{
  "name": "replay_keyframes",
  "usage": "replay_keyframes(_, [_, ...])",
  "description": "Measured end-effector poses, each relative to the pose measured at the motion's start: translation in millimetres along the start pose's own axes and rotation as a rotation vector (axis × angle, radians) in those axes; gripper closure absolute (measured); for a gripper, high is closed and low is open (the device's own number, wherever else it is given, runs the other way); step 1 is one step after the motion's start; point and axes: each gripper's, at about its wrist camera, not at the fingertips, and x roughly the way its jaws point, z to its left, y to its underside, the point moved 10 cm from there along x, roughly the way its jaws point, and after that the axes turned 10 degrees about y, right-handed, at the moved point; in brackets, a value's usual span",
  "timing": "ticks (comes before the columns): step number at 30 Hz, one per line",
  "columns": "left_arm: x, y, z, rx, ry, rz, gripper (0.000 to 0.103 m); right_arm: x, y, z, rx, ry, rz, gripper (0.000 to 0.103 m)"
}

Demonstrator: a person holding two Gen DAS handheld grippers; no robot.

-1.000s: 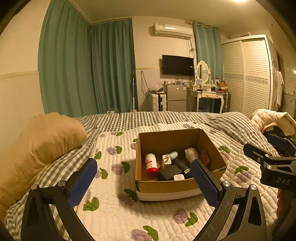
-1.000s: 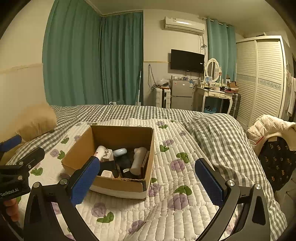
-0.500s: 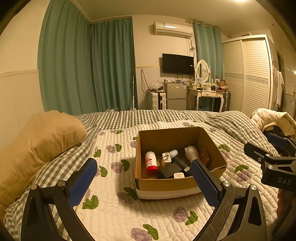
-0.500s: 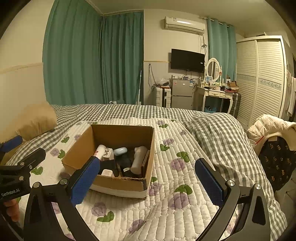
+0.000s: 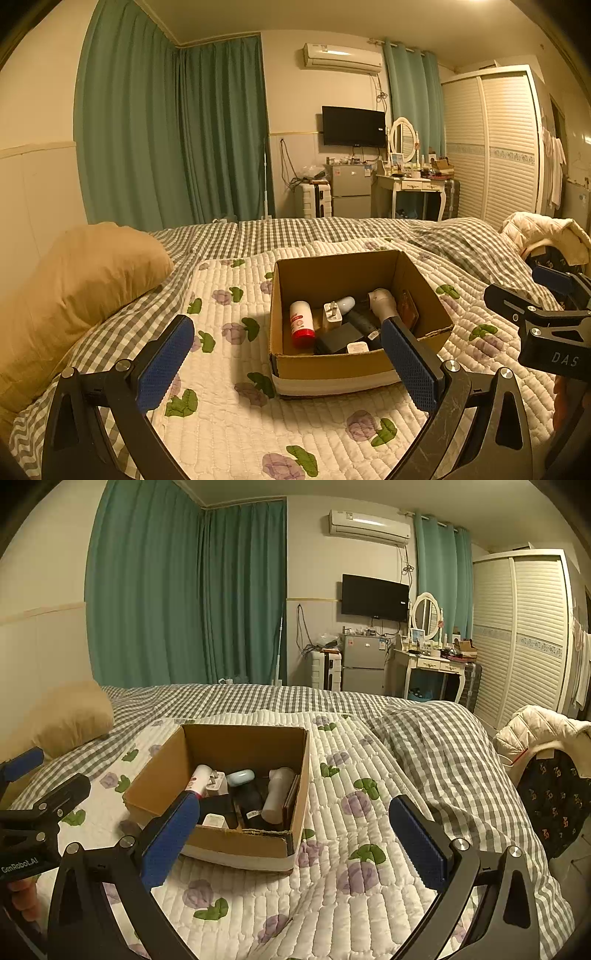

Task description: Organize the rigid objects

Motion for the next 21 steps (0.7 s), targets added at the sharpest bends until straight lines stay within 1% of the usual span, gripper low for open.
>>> replay_keyframes(21, [-0.3, 4.1, -0.4, -0.002, 0.003, 0.002, 0.000, 3.5, 5.7, -0.1, 0.011, 0.001, 0.016, 0.000])
